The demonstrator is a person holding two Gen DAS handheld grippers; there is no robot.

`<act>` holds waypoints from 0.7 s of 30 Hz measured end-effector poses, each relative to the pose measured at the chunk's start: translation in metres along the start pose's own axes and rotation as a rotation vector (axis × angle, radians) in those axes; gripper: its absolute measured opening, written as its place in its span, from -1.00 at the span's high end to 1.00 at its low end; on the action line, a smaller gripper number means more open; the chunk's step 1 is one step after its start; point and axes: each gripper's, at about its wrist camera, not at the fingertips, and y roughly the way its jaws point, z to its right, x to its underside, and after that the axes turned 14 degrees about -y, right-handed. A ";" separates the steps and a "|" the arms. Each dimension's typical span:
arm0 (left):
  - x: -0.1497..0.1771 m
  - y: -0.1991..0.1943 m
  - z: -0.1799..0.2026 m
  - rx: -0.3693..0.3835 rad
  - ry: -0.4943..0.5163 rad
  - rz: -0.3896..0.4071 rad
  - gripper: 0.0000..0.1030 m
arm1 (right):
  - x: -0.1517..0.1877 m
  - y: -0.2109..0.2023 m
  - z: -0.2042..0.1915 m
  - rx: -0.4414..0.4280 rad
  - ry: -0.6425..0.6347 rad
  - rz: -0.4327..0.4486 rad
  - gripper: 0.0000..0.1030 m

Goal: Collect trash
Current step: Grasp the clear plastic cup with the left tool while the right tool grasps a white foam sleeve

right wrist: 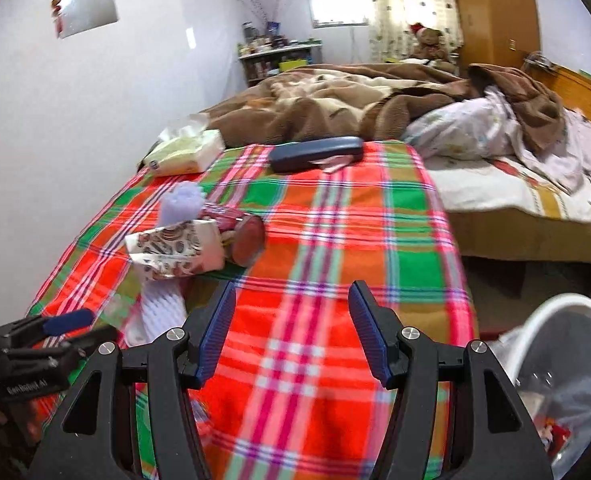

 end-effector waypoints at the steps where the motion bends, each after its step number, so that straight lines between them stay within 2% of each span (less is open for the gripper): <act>1: -0.001 0.003 -0.001 -0.002 -0.002 -0.003 -0.27 | -0.002 0.004 -0.003 -0.017 -0.004 -0.005 -0.17; 5: -0.005 0.015 -0.004 -0.006 -0.002 -0.012 -0.27 | -0.004 0.018 -0.015 -0.083 -0.027 -0.034 -0.17; 9: -0.012 0.028 -0.006 -0.030 0.012 -0.020 -0.27 | -0.001 0.029 -0.026 -0.100 -0.050 -0.067 -0.17; 15: -0.021 0.034 -0.010 -0.022 0.016 -0.011 -0.27 | -0.003 0.033 -0.035 -0.113 -0.059 -0.075 -0.17; 21: -0.024 0.030 -0.022 -0.033 0.014 -0.001 0.17 | -0.005 0.039 -0.044 -0.129 -0.071 -0.084 -0.17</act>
